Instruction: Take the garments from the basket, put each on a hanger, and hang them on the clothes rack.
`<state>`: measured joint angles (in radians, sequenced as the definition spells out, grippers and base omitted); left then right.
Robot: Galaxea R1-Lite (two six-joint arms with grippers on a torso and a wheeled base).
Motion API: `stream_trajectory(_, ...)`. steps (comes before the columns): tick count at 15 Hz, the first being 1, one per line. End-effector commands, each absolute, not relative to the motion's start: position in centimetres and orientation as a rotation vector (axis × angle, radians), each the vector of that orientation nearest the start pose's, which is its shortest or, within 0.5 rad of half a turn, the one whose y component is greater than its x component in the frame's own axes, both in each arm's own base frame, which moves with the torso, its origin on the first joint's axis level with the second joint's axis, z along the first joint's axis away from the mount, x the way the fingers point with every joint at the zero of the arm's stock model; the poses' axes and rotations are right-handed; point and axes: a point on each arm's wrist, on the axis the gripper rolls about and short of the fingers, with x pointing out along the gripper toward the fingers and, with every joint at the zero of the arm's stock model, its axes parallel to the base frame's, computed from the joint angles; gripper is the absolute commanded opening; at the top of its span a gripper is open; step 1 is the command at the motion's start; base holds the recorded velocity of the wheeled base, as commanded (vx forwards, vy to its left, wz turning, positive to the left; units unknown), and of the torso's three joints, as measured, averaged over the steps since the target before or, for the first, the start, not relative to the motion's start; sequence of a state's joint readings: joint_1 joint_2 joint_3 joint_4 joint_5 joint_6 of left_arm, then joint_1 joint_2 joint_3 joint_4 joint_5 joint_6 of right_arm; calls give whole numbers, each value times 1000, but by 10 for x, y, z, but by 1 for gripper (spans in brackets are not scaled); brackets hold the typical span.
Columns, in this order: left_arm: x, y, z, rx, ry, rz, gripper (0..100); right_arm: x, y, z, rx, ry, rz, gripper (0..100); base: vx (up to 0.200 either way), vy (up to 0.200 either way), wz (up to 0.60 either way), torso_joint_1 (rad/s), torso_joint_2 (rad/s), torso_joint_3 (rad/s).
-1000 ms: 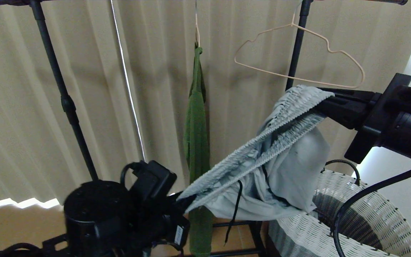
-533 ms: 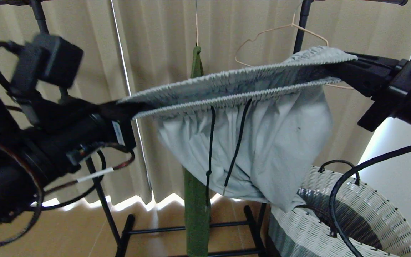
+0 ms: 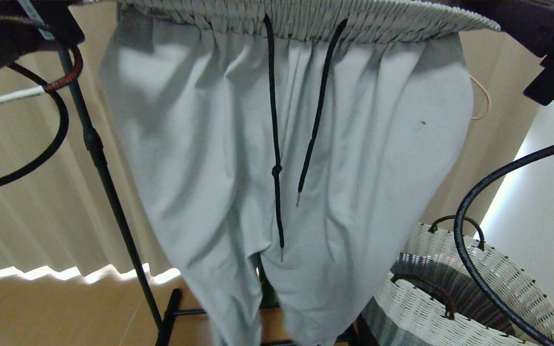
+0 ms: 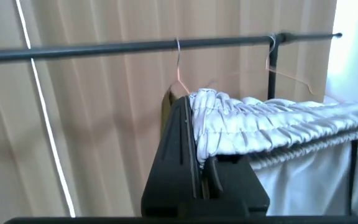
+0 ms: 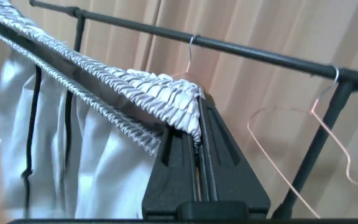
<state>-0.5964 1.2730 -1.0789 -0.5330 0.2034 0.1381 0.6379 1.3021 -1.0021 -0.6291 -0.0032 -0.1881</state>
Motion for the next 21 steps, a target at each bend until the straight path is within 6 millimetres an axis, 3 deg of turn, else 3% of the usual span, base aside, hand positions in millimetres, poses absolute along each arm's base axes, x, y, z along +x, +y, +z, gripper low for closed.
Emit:
stream_trajectory(1, 167, -109, 336, 49, -237, -375, 0, 169, 124, 332, -91, -336, 592, 0, 0, 0, 0, 0, 0, 0)
stream_trajectory(2, 168, -109, 328, 63, -205, -379, 0, 171, 122, 328, -97, -321, 583, 0, 0, 0, 0, 0, 0, 0)
stream_trajectory(3, 167, -114, 307, 103, -108, -411, 0, 178, 119, 312, -119, -269, 559, 0, 0, 0, 0, 0, 0, 0)
stream_trajectory(6, 161, -113, 292, 167, 40, -429, 0, 184, 115, 300, -136, -223, 529, 0, 0, 0, 0, 0, 0, 0)
stream_trajectory(10, 153, -113, 320, 176, 70, -458, 0, 191, 119, 290, -148, -183, 529, 0, 0, 0, 0, 0, 0, 0)
stream_trajectory(12, 160, -118, 335, 159, 36, -458, 0, 193, 120, 294, -144, -196, 528, 0, 0, 0, 0, 0, 0, 0)
stream_trajectory(16, 161, -119, 337, 155, 29, -457, 0, 197, 120, 314, -126, -260, 509, 0, 0, 0, 0, 0, 0, 0)
stream_trajectory(21, 165, -123, 336, 136, 24, -458, 0, 197, 119, 313, -128, -254, 507, 0, 0, 0, 0, 0, 0, 0)
